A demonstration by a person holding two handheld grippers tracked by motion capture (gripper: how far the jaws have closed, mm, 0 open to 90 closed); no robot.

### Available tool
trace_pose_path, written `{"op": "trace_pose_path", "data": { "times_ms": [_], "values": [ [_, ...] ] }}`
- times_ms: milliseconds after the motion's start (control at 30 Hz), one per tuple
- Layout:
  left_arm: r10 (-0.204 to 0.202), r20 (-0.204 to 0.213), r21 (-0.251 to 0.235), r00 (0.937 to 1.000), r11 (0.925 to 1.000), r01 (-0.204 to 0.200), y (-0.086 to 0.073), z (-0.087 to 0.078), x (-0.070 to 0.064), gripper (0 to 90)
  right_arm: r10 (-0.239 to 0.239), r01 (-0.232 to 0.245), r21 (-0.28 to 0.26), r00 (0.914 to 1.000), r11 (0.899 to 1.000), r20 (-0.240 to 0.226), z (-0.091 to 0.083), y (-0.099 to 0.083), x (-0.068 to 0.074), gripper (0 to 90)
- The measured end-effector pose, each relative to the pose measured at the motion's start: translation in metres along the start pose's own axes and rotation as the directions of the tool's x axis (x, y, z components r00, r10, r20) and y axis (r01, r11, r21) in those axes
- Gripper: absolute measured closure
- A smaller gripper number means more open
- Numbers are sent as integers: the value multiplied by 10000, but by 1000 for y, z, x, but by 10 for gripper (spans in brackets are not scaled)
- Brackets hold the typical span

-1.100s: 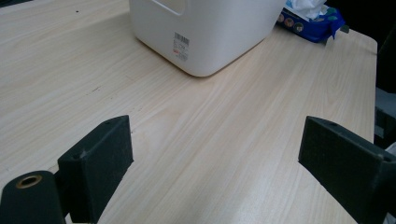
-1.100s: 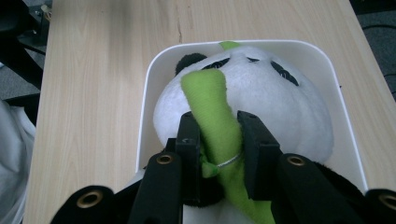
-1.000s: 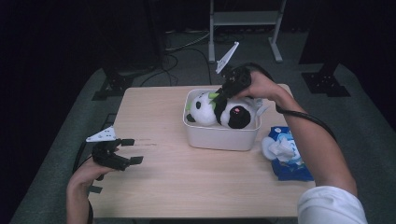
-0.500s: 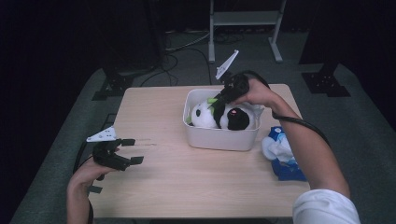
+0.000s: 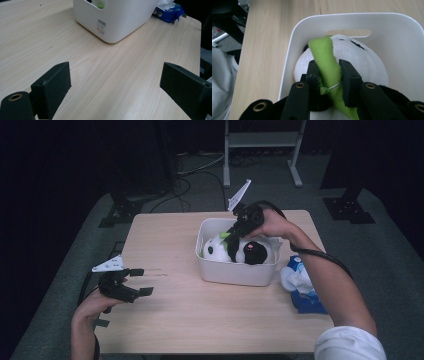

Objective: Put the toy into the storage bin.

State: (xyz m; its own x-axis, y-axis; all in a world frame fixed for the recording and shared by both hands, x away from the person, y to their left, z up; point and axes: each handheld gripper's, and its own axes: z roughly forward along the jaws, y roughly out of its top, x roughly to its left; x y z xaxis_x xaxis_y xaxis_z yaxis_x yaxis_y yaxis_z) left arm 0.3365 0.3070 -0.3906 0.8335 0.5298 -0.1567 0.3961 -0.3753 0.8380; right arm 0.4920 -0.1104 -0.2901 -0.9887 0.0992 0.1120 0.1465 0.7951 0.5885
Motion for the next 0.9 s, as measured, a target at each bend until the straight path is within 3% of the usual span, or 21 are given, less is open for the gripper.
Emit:
{"op": "trace_pose_path", "data": {
  "times_ms": [233, 667, 900],
  "values": [
    [9, 3, -6, 10000, 10000, -9, 1, 0, 0, 86, -164, 162, -49, 9994, 9999, -310, 1, 0, 7, 706],
    [18, 28, -4, 10000, 10000, -18, 1, 1, 0, 86, -94, 100, -224, 9997, 9997, 246, -15, 8, -2, 709],
    [35, 61, 66, 10000, 10000, -36, 1, 3, 1, 86, -139, 135, 163, 9997, 9998, 221, 1, 3, -3, 709]
  ]
}}
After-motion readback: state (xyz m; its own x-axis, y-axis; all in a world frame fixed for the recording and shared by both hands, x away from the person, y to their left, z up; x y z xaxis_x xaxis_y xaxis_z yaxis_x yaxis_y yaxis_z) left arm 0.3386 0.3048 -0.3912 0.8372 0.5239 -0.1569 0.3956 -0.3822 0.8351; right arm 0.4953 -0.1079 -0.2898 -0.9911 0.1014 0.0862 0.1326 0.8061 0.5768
